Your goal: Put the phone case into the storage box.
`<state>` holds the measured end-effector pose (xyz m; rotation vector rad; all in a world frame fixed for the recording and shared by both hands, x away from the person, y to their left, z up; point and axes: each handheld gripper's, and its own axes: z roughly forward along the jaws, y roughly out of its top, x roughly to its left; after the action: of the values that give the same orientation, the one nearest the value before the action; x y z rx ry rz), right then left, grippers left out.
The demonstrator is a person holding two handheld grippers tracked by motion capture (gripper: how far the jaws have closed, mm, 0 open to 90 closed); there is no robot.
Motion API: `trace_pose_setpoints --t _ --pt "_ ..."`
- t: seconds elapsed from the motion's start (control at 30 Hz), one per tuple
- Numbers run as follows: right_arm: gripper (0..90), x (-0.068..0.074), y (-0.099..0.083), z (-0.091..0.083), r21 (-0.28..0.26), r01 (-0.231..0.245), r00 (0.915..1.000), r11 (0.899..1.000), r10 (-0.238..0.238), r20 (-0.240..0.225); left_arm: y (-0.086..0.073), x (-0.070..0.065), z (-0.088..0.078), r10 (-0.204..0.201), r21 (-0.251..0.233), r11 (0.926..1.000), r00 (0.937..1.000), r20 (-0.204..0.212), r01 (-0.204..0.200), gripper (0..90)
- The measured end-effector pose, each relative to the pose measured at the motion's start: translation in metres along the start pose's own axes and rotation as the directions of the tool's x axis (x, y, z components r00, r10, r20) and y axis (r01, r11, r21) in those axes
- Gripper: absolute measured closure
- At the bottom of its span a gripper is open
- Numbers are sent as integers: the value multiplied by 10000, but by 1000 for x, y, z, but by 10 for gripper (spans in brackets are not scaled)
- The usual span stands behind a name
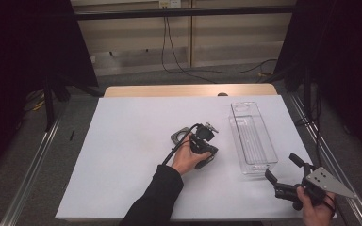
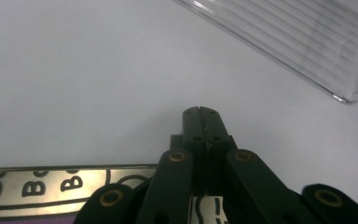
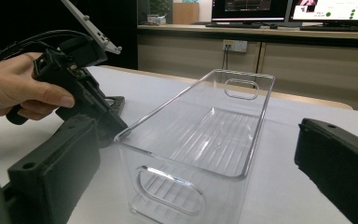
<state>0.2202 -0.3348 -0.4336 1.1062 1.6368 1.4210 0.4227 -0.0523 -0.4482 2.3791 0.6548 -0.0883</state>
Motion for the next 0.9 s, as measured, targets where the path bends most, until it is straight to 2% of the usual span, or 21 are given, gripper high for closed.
trace_pose_setpoints --t 0.3,0.4,0.6,0.67,0.7,0.9 --pt "0 1 0 0 2 70 10000 10000 -70 -11 -14 -3 -11 153 16 9999 9999 17 -153 900" --pt "0 1 0 0 2 39 10000 10000 -39 4 -19 -3 -14 17 -86 10000 10000 68 -16 900" --pt "0 1 0 0 6 23 10000 10000 -23 -6 -26 -4 -21 280 116 9995 9996 -94 -279 900" --pt "0 1 0 1 0 17 10000 10000 -17 -11 -29 -5 -23 274 81 9996 9996 -113 -273 900" --pt "0 2 0 1 18 21 10000 10000 -21 -27 -31 -5 -24 147 -3 9999 9999 -83 -147 900" --pt "0 2 0 1 18 57 10000 10000 -57 1 -37 -6 -29 185 60 9998 9998 -89 -185 900"
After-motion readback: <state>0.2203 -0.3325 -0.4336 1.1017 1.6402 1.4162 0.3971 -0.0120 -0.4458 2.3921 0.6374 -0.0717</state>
